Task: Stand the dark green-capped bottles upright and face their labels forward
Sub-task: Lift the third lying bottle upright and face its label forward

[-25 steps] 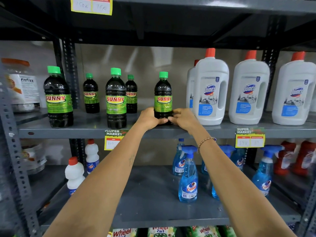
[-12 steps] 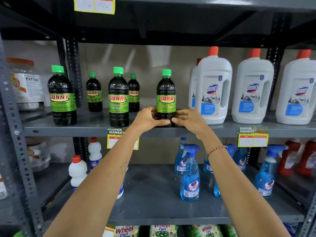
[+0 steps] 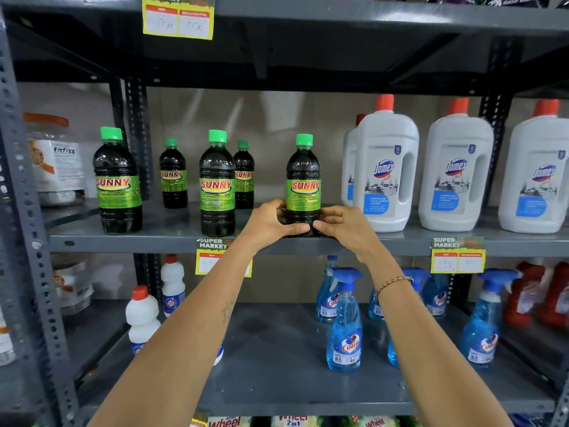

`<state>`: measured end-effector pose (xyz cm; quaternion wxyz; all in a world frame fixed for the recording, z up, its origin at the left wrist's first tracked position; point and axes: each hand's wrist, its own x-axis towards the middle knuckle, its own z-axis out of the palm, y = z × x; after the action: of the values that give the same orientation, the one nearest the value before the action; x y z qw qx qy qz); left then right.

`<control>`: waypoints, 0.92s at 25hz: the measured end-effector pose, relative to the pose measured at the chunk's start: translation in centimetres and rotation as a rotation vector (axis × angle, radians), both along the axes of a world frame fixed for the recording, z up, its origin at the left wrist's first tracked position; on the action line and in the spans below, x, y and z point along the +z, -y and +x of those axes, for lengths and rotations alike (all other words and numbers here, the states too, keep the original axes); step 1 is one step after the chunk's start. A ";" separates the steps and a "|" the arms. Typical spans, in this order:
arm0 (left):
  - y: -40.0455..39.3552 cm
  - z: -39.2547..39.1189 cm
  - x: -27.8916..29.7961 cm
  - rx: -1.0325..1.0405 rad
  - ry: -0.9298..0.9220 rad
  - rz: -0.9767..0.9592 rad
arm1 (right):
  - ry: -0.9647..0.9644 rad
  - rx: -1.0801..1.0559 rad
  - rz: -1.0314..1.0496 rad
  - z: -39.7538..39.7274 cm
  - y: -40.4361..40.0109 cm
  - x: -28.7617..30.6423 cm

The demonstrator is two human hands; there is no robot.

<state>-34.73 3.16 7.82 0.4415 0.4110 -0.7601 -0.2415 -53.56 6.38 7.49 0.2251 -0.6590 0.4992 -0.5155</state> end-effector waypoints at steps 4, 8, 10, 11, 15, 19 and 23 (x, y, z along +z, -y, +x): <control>0.2 -0.1 -0.1 0.013 0.017 -0.017 | -0.001 -0.003 -0.004 -0.1 0.1 -0.2; 0.2 -0.1 -0.1 0.016 0.019 -0.016 | -0.018 -0.011 -0.006 -0.2 0.1 -0.2; 0.0 -0.1 -0.1 0.027 0.031 -0.016 | 0.006 -0.015 -0.001 -0.2 -0.1 -0.3; 0.0 0.0 0.0 0.031 0.046 -0.016 | 0.016 -0.037 0.001 -0.2 0.0 -0.5; -0.2 -0.1 0.0 0.071 0.075 -0.029 | 0.081 -0.183 -0.077 -0.2 -0.4 -1.1; -0.5 -0.1 -0.7 0.124 -0.005 -0.058 | 0.101 -0.232 -0.141 0.1 -1.2 -1.7; -1.2 0.5 -1.5 0.164 -0.068 -0.090 | 0.119 -0.248 -0.171 0.6 -2.6 -2.3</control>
<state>-34.22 4.36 6.32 0.5035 0.4434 -0.7184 -0.1840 -52.91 8.93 5.22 0.1318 -0.5774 0.5170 -0.6180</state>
